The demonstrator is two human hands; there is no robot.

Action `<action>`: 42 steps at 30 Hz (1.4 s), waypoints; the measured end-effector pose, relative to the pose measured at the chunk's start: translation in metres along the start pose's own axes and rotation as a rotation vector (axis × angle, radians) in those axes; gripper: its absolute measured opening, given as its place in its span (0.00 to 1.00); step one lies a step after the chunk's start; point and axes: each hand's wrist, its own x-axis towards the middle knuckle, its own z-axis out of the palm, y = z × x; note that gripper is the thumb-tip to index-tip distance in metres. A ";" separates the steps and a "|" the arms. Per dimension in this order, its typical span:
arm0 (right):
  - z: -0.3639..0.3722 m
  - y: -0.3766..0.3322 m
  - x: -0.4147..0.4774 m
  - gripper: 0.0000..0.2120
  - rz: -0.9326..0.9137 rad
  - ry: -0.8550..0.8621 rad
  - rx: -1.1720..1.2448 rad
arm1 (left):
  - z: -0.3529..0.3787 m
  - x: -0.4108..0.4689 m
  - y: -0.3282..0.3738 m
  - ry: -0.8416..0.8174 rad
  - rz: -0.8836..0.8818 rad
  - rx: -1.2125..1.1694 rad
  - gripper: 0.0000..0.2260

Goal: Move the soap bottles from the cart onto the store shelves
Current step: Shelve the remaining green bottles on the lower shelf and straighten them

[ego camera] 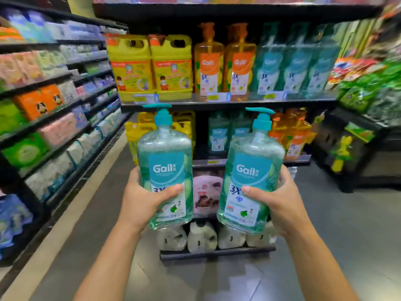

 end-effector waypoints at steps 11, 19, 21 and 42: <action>-0.052 0.020 0.116 0.45 -0.014 0.172 -0.136 | 0.115 0.135 -0.038 -0.160 -0.020 -0.092 0.43; -0.073 0.033 0.196 0.39 -0.026 0.207 -0.245 | 0.162 0.231 -0.061 -0.232 0.018 -0.055 0.46; -0.078 0.041 0.214 0.40 -0.019 0.218 -0.266 | 0.172 0.244 -0.064 -0.235 0.022 -0.037 0.47; -0.122 0.118 0.361 0.48 -0.034 -0.167 -0.409 | 0.239 0.291 -0.127 -0.073 0.054 0.078 0.40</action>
